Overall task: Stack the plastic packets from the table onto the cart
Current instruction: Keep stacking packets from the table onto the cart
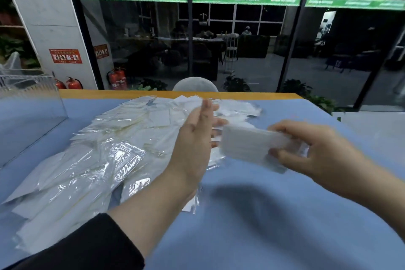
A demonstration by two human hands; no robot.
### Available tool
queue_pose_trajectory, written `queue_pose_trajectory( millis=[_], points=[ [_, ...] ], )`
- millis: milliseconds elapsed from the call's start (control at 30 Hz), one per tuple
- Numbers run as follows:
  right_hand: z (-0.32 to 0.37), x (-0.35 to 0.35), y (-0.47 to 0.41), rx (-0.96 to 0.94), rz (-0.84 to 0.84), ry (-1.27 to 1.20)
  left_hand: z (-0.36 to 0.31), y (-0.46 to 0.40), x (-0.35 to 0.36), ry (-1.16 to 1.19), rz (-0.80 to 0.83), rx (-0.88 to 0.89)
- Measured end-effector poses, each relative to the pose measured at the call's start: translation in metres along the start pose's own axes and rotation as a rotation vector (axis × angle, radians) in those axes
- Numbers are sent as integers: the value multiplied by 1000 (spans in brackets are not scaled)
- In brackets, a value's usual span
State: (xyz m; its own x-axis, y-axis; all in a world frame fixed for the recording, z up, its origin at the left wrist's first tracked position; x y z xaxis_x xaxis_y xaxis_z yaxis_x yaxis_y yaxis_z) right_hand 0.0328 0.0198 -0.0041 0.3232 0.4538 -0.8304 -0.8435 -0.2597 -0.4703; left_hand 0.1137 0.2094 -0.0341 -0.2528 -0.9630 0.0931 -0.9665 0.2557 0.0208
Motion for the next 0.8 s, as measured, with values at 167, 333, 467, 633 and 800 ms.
queue_pose_trajectory(
  millis=[167,333,467,633,800],
  points=[
    [-26,36,39,11,139,-22,49,19,62,-314,19,-165],
    [-38,34,68,38,-177,-182,70,18,78,-267,-68,-130],
    [-31,39,63,12,-59,-177,60,26,74,-260,-74,-104],
    [-8,35,33,-6,-67,-173,25,37,23,-306,-147,82],
    [4,55,-16,-2,-97,-197,-12,21,-69,-545,-391,136]
  ],
)
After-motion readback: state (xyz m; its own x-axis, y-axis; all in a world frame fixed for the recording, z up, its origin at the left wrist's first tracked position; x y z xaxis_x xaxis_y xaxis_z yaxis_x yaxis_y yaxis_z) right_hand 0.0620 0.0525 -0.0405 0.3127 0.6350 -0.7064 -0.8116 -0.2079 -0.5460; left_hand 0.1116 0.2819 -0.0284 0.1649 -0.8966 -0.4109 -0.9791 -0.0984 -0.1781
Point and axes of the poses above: each hand's wrist, its own y-axis away from the middle knuckle, its own x-axis out of the palm, z = x × y, the point moved 7 cm from there along -y, towards the middle knuckle, and after that the axes turned 15 degrees about -x, right-handed, at the moved point
